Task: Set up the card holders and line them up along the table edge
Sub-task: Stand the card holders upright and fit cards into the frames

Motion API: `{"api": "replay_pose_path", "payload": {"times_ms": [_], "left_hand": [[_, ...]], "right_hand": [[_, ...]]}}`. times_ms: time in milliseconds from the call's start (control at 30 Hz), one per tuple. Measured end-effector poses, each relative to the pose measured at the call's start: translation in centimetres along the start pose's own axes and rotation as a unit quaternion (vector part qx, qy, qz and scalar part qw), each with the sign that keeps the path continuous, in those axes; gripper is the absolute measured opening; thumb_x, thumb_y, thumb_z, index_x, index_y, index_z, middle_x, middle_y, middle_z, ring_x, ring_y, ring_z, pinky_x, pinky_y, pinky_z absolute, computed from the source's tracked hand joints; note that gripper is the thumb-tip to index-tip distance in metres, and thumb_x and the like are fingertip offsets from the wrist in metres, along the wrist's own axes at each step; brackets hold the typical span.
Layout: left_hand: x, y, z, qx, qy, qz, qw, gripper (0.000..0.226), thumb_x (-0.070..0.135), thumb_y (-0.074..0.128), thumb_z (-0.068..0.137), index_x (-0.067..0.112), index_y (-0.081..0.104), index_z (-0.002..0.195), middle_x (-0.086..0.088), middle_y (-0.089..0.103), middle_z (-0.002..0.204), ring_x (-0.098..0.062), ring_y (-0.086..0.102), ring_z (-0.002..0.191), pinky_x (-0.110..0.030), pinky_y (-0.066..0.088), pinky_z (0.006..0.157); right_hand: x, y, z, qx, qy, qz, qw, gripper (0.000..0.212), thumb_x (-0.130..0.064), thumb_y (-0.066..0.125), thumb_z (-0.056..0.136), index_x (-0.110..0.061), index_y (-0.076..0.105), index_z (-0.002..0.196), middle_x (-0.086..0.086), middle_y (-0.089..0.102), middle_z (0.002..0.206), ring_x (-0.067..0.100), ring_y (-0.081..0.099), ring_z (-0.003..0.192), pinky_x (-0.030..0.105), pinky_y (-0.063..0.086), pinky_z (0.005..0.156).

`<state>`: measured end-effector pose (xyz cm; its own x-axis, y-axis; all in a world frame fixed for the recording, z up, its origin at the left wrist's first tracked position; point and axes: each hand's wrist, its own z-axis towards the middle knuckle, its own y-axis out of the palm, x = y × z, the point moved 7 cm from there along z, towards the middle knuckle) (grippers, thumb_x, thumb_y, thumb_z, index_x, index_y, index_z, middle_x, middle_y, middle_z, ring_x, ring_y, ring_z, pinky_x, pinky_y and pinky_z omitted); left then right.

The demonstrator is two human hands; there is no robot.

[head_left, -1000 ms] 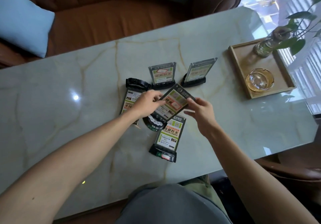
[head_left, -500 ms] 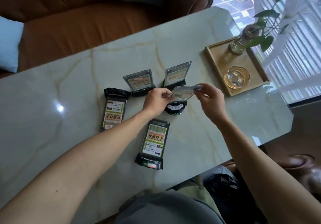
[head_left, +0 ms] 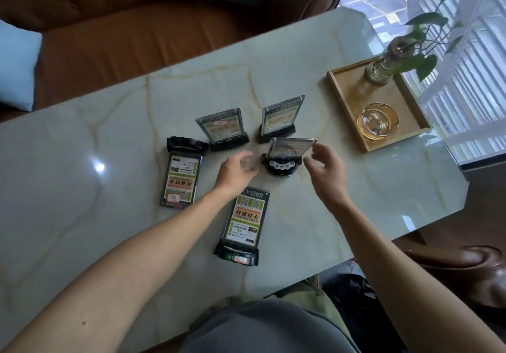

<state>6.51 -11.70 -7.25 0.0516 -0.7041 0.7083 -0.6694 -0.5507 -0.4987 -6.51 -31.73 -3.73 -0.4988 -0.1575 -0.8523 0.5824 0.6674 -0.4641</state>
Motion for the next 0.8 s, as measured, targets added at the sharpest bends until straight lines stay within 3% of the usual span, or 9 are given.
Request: {"api": "replay_pose_path", "payload": {"times_ms": [67,200,300,400,500,600,667,733,800], "left_hand": [[-3.2,-0.6,-1.3,0.022,-0.043,0.029,0.998,0.051,0.026,0.075,0.087,0.014,0.059,0.133,-0.006,0.064,0.129,-0.021,0.061,0.114,-0.031,0.05,0.095],[-9.2,-0.7,-4.4,0.009,-0.145,0.041,0.989,0.06,0.034,0.075,0.086,0.014,0.053,0.137,-0.008,0.056,0.138,-0.025,0.056,0.124,-0.037,0.048,0.102],[-12.1,0.3,-6.2,-0.038,-0.185,0.02,0.982,0.061,0.034,0.077,0.085,0.015,0.053,0.138,-0.006,0.058,0.137,-0.024,0.057,0.122,-0.034,0.048,0.1],[-13.5,1.8,-7.3,-0.074,-0.189,-0.014,0.979,0.056,0.028,0.077,0.086,0.011,0.057,0.135,-0.008,0.066,0.129,-0.021,0.063,0.113,-0.029,0.049,0.096],[-13.7,1.7,-7.6,-0.066,-0.173,-0.027,0.982,0.042,0.021,0.076,0.087,0.011,0.064,0.127,-0.006,0.07,0.122,-0.016,0.064,0.099,-0.026,0.051,0.089],[-13.3,0.5,-7.3,-0.063,-0.14,-0.046,0.987,0.02,0.018,0.073,0.089,0.013,0.071,0.109,-0.002,0.073,0.107,-0.018,0.067,0.096,-0.04,0.058,0.091],[-12.2,-0.7,-6.9,-0.059,-0.11,-0.062,0.99,0.015,0.019,0.073,0.089,0.014,0.071,0.103,-0.001,0.073,0.101,-0.021,0.069,0.096,-0.045,0.058,0.091],[-10.4,-2.0,-6.1,-0.05,-0.076,-0.078,0.993,0.015,0.018,0.074,0.088,0.014,0.071,0.103,-0.001,0.073,0.099,-0.021,0.069,0.095,-0.042,0.058,0.089],[-8.4,-3.3,-5.2,-0.025,-0.034,-0.076,0.996,0.012,0.017,0.077,0.085,0.017,0.072,0.096,0.001,0.073,0.095,-0.017,0.068,0.091,-0.031,0.056,0.083]], "right_hand": [[2.6,1.6,-2.0,-0.012,0.08,-0.008,0.997,0.016,-0.013,0.07,0.088,-0.012,0.068,0.104,0.01,0.071,0.095,0.018,0.064,0.086,0.039,0.053,0.081],[7.6,7.2,-7.5,-0.189,0.254,0.0,0.949,0.021,-0.014,0.072,0.088,0.002,0.067,0.101,0.014,0.061,0.082,0.023,0.056,0.075,0.036,0.047,0.065],[9.2,9.8,-10.9,-0.248,0.317,0.008,0.915,0.014,-0.014,0.07,0.089,0.0,0.068,0.09,0.015,0.063,0.082,0.023,0.059,0.073,0.036,0.05,0.068],[10.0,11.6,-12.9,-0.249,0.357,0.05,0.899,0.015,-0.01,0.068,0.091,0.002,0.07,0.1,0.016,0.074,0.092,0.024,0.066,0.076,0.041,0.058,0.08],[9.7,12.2,-13.5,-0.23,0.351,0.074,0.905,0.01,-0.003,0.066,0.091,-0.004,0.069,0.101,0.013,0.077,0.093,0.023,0.07,0.076,0.041,0.059,0.078],[8.0,12.2,-12.5,-0.219,0.284,0.073,0.931,0.008,-0.002,0.068,0.089,-0.01,0.069,0.093,0.01,0.077,0.092,0.02,0.073,0.076,0.033,0.059,0.067],[6.1,11.8,-11.0,-0.202,0.214,0.05,0.954,0.008,-0.006,0.07,0.089,-0.013,0.069,0.091,0.005,0.076,0.09,0.014,0.072,0.072,0.021,0.053,0.057],[4.0,11.2,-9.3,-0.18,0.147,0.015,0.973,0.008,-0.009,0.07,0.088,-0.016,0.07,0.091,0.0,0.074,0.087,0.009,0.068,0.071,0.018,0.05,0.057],[2.0,10.5,-7.7,-0.161,0.095,0.004,0.982,0.01,-0.007,0.068,0.087,-0.016,0.069,0.091,-0.003,0.073,0.086,0.003,0.066,0.069,0.017,0.049,0.059]]}}
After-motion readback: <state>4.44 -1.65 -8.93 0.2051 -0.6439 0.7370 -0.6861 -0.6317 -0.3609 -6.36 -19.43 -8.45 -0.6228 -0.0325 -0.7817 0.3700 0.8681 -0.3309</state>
